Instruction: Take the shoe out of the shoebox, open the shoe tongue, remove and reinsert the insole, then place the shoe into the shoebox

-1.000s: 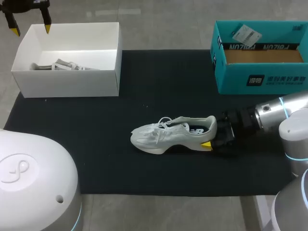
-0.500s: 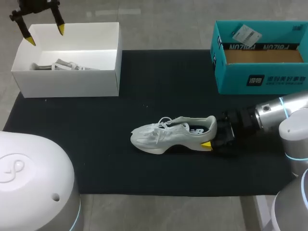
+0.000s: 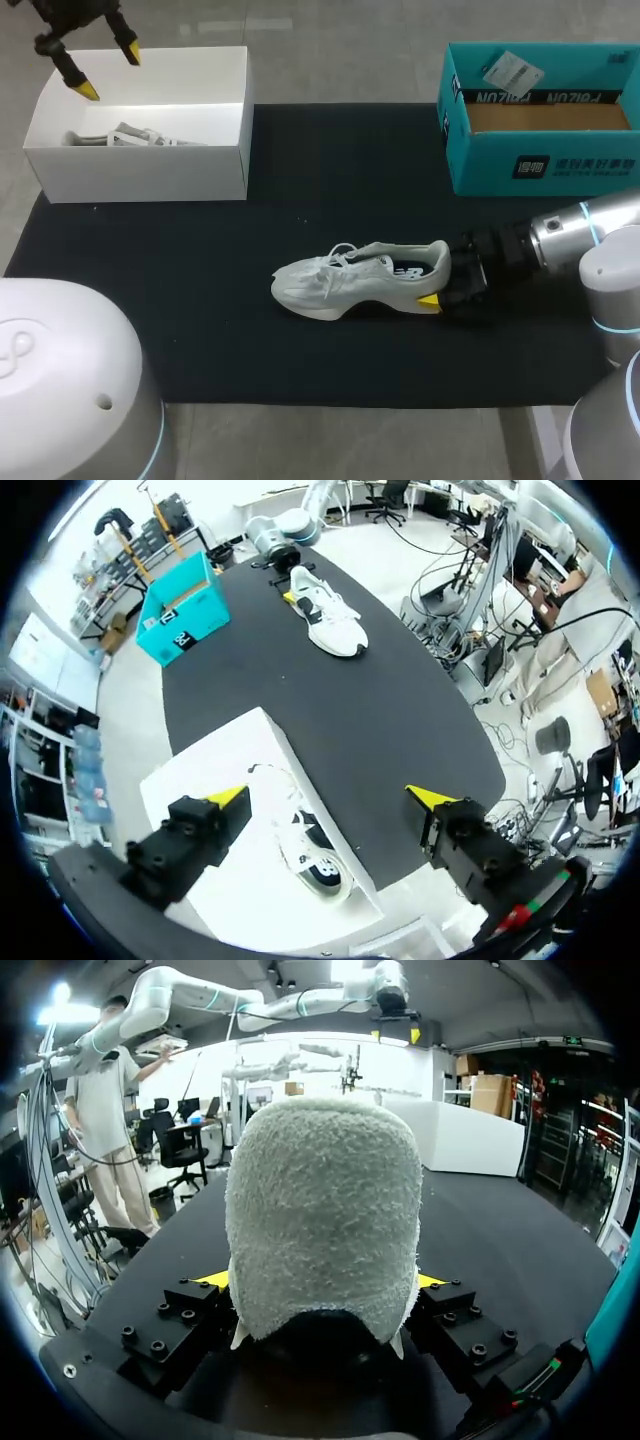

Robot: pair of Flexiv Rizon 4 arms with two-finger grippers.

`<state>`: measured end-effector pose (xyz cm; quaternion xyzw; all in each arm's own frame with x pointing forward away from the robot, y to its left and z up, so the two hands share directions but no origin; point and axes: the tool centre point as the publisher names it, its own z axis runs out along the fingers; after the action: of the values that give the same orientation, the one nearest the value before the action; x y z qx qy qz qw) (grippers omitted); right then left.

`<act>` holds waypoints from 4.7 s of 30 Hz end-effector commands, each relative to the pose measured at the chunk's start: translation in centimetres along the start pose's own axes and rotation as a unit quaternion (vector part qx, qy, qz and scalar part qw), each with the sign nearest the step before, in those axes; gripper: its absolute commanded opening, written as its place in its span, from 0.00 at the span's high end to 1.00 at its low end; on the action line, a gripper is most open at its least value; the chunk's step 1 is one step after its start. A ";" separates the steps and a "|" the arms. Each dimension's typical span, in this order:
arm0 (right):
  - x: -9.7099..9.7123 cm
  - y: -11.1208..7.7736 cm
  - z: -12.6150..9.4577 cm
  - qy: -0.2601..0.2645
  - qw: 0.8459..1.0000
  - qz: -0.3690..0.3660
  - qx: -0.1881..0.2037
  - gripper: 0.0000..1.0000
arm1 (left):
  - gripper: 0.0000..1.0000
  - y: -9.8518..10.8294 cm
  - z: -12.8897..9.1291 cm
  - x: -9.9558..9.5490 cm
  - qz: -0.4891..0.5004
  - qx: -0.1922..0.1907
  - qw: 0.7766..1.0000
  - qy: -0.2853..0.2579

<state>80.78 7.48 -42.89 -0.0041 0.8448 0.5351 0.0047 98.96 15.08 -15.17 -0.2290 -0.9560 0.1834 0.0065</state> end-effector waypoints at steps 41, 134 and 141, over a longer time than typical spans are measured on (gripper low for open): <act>-0.1 0.0 0.2 -0.001 1.000 0.000 0.001 1.00 | 0.00 -23.2 17.9 -5.0 -0.339 -0.117 0.933 -0.031; -0.1 0.0 0.2 -0.001 1.000 0.000 0.001 1.00 | 0.00 -32.3 28.8 0.6 -0.763 -0.143 0.605 -0.176; -0.1 0.0 0.2 -0.001 1.000 0.000 0.001 1.00 | 0.00 -33.1 31.4 0.8 -0.763 -0.131 0.605 -0.187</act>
<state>80.81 7.48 -42.90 -0.0045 0.8449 0.5348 0.0043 81.01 -22.25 -31.95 0.6227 -0.7796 0.0224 -0.0626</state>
